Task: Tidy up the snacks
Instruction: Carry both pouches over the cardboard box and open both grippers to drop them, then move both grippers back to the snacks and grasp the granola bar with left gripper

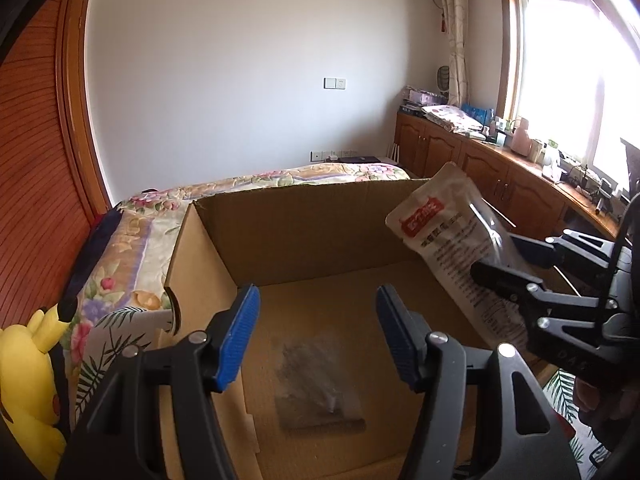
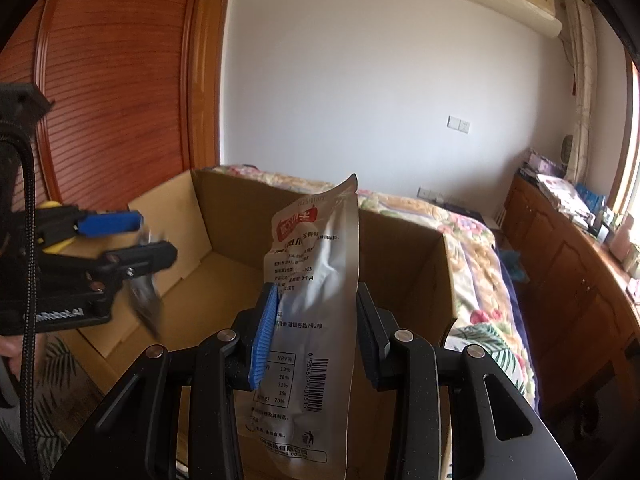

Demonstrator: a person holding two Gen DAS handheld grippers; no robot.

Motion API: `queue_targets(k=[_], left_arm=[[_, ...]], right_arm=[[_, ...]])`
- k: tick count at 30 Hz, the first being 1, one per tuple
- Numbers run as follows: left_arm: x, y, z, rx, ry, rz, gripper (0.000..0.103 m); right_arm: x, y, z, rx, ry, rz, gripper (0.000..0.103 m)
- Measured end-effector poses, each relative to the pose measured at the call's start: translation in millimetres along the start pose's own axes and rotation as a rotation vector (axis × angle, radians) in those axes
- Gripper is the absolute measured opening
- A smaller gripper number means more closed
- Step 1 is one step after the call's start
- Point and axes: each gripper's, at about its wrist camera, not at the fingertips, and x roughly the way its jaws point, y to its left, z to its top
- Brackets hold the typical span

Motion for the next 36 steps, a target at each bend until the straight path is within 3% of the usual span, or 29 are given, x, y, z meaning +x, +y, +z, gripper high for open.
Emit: queue_targets(k=[13,28,36], left_arm=[[-17,-2,-10,0.010,-0.021,-0.001,0.064],[-88,-13,-29,0.025,-0.072,-0.055,0.065],[-115,-21,-55,0.038,-0.066,-0.077,0.068]], right_arm=[[-3,-3,-9,0.033,0.023,0.031,0.038],[-96,3,-32,0.105,-0.057,0.088,0.038],[-123,10,-64,0.128,-0.034,0.101,0.038]])
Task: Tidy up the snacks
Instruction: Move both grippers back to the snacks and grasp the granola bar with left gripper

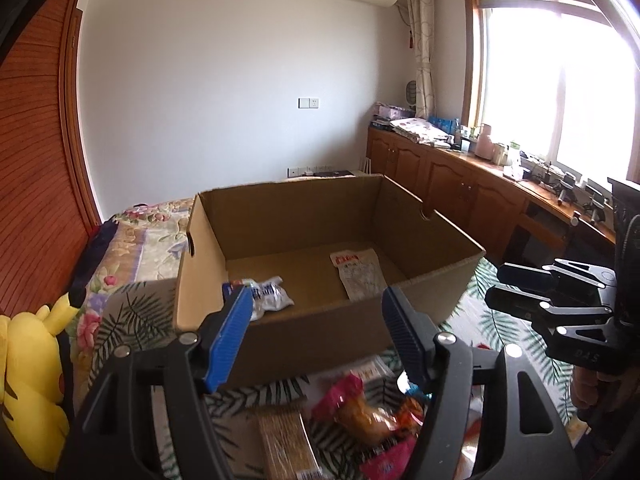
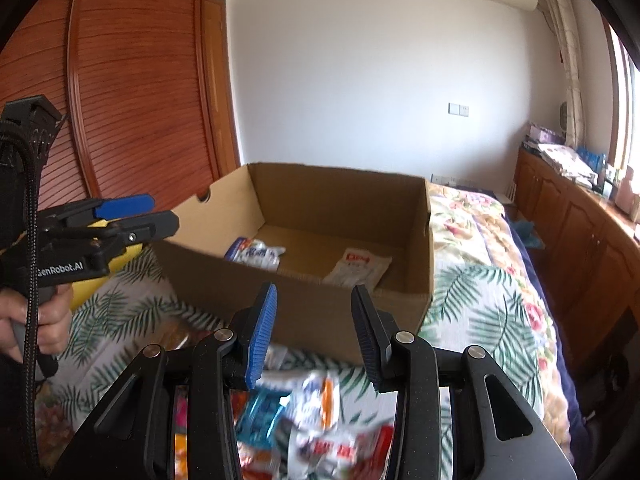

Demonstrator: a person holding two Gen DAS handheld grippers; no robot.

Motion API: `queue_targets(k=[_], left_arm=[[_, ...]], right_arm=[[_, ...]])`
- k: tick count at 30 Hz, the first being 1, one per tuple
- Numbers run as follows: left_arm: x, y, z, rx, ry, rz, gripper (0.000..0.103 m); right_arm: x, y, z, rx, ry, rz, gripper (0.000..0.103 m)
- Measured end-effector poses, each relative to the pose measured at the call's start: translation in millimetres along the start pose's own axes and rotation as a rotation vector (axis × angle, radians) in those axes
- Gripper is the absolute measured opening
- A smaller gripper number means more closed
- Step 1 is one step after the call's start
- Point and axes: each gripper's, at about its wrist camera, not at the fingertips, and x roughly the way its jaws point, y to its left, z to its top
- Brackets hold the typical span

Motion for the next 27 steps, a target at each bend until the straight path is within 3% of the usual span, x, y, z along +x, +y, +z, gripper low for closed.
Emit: queue_targets(k=[6,15,27], left_arm=[[-6,0,-28,-0.010,0.030,0.007,0.068],[16,8,-75,-0.019,0.138,0.055,0.068],[45,16,-105,-0.035,0.256,0.079,0.070]], right_arm=[[2,8,-24,0.014,0.042,0.016,0.039],[26,22,-53,0.030,0.121,0.065,0.038],[56,32,-75,0.051,0.210,0.093,0.039]])
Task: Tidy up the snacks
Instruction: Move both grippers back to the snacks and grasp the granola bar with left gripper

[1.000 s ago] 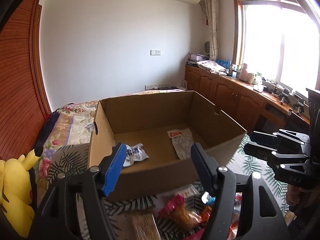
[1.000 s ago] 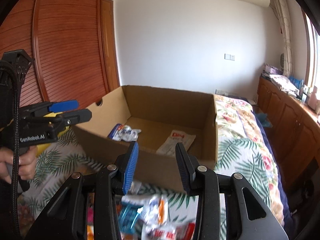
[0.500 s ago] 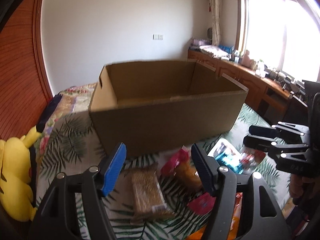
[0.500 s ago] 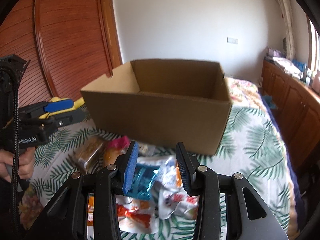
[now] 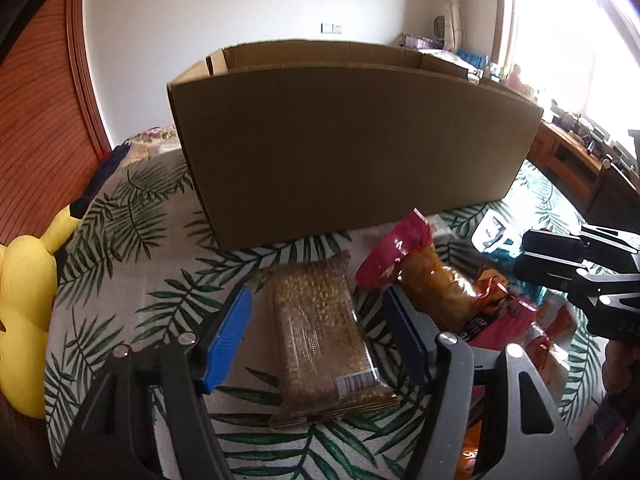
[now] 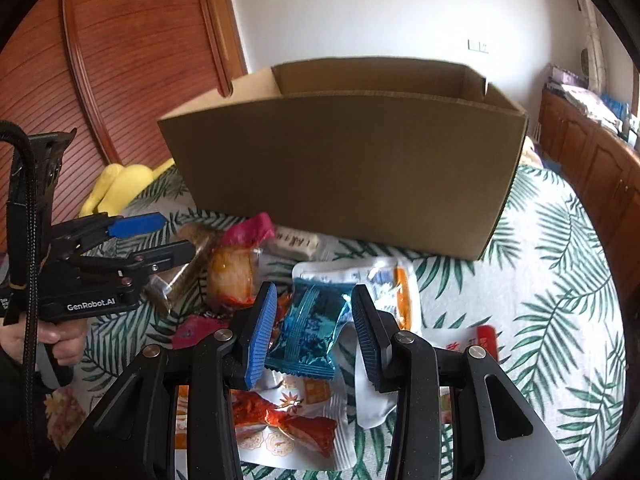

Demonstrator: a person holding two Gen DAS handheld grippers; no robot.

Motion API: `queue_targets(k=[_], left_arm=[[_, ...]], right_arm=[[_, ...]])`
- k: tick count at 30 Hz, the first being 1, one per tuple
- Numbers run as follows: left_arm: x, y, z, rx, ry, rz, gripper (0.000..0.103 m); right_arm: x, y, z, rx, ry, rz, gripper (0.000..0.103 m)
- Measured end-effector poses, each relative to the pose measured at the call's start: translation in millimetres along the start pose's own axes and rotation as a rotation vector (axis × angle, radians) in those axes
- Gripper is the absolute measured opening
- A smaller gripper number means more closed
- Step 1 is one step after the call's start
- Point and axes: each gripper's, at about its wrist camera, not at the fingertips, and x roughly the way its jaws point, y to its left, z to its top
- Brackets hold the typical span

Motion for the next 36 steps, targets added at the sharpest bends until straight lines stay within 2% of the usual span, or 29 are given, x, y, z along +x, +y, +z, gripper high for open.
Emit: queue_targets(k=[9,14,16,18,20,28,34,36], left_arm=[[19,-3,-3,-0.003,0.097,0.023,0.077],[20,-6,-3,0.002,0.102,0.025,0.081],[21,-6,-3,0.000,0.104,0.033,0.084],[22,-3,-3,-0.015,0.112,0.044,0.093],[23,1,-4,-0.026,0.116,0.049,0.096],[23,-1,-5,-0.031,0.132,0.058,0.098],[27,1,0,0.000,0.141,0.071,0.098],[27,-1,-1,0.006,0.136,0.062,0.094]], right_arm=[[9,5,-5,-0.027,0.014,-0.020,0.040],[12,6,-8,-0.029,0.007,-0.027,0.040],[13,6,-9,-0.023,0.006,-0.023,0.040],[13,5,-8,-0.017,0.005,-0.019,0.040],[13,3,-8,-0.012,0.004,-0.016,0.040],[11,2,-7,-0.010,0.002,-0.015,0.040],[10,8,-8,-0.051,0.009,-0.048,0.039],[9,10,-8,-0.060,0.015,-0.044,0.039]])
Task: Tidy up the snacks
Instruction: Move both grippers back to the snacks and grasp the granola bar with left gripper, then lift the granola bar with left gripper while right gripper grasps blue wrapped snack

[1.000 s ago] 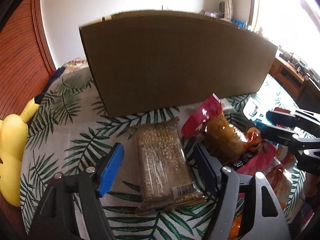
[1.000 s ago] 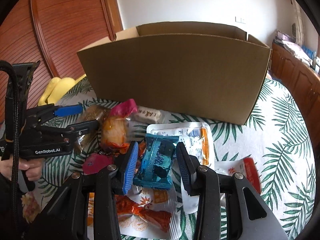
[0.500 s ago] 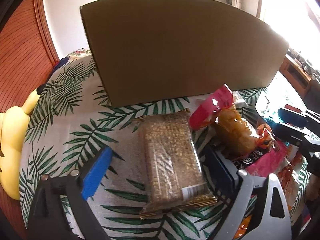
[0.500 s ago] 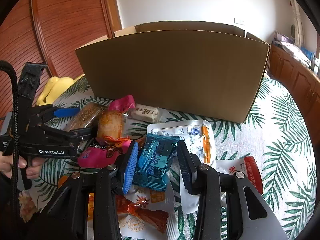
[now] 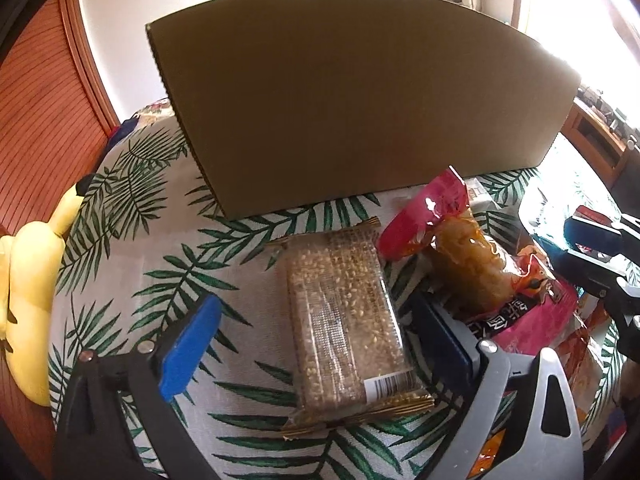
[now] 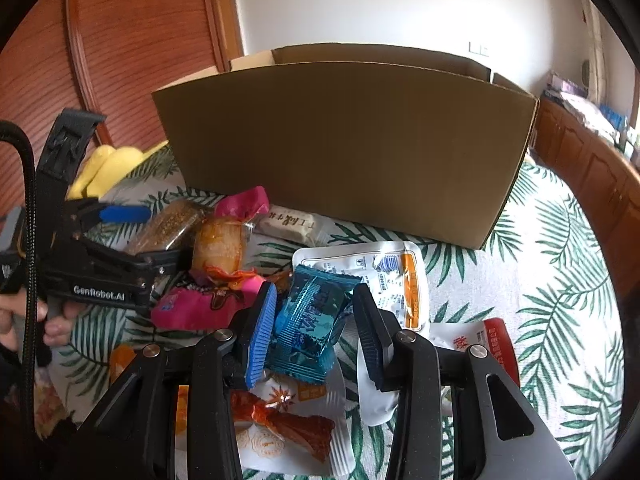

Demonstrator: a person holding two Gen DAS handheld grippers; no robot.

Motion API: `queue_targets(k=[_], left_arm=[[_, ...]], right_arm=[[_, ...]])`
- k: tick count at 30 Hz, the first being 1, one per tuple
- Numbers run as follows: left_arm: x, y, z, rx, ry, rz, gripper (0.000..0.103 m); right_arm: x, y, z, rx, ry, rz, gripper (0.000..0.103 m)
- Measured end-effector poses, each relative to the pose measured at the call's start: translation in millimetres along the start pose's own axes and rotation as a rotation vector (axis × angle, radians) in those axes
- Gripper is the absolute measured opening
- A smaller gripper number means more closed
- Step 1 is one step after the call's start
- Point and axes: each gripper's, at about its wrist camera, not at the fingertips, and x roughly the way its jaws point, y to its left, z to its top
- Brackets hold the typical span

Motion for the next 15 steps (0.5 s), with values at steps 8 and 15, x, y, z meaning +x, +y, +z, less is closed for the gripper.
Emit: queue_targets(k=[8,15], left_arm=[[-10,1,-4,-0.024,-0.038,-0.033,0.051],[-23,-1,-13,-0.031,-0.066,-0.063,0.045]], right_arm=[[-4,-10,-2,0.021,0.029,0.030,0.039],[-2,-14,-6,0.033,0.058,0.048,0.041]])
